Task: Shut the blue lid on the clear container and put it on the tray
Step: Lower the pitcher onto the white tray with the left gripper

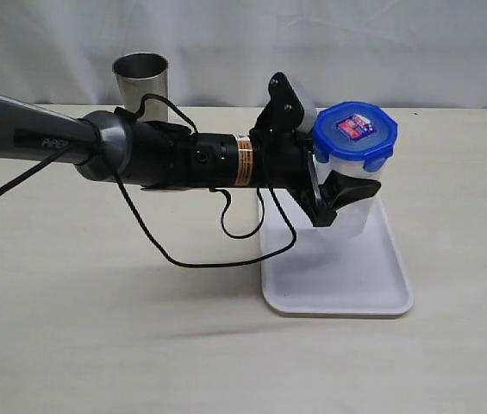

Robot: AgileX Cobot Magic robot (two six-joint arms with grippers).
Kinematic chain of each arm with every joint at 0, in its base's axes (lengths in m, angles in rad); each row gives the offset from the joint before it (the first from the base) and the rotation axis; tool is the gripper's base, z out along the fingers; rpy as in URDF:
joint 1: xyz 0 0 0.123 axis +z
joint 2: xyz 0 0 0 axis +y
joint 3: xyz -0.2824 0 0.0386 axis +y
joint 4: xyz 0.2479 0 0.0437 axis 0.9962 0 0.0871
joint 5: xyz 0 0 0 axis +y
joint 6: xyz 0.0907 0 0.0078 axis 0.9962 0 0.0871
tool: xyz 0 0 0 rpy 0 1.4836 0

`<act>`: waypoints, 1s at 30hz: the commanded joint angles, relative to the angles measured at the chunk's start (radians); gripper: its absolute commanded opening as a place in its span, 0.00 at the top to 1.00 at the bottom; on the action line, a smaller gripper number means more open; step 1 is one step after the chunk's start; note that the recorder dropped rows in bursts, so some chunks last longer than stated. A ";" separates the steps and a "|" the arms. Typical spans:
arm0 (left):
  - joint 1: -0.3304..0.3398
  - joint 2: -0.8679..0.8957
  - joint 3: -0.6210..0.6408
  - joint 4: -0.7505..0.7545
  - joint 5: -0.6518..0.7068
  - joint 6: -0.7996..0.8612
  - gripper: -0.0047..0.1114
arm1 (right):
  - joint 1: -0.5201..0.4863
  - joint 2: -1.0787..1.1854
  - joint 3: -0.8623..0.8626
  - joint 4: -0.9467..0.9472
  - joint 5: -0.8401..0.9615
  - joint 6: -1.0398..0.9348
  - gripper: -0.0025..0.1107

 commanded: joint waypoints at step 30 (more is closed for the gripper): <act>0.003 0.036 -0.009 0.075 0.035 -0.048 0.67 | -0.006 -0.005 0.006 0.005 -0.007 0.003 0.94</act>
